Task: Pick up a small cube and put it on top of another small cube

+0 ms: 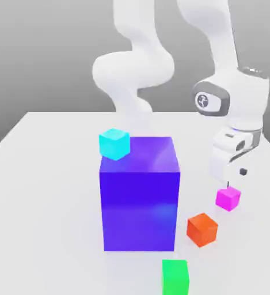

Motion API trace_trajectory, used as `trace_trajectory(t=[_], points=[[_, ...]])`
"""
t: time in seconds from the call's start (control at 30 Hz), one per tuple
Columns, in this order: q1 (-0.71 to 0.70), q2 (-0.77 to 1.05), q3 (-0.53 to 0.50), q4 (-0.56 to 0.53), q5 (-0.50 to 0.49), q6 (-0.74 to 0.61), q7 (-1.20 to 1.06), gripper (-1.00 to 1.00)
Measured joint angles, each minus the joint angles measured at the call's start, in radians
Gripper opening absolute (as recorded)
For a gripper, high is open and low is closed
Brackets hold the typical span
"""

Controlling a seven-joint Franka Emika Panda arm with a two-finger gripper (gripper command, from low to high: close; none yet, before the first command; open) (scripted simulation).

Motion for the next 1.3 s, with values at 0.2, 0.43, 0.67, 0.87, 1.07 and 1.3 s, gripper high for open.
trace_trajectory(t=[0.2,0.43,0.67,0.87,1.07,1.3], points=[[0.251,0.176,-0.293,0.037,-0.175,0.141,0.135,-1.0],[0.238,0.159,-0.28,0.034,-0.169,0.129,0.129,-1.0],[0.168,-0.078,-0.117,-0.016,0.145,-0.058,-0.104,-1.0],[0.139,-0.066,-0.268,0.089,0.147,-0.153,-0.317,-1.0],[-0.037,-0.023,-0.338,0.215,0.149,-0.237,-0.559,-1.0],[-0.2,0.027,-0.402,0.363,0.165,-0.335,-0.853,-1.0]])
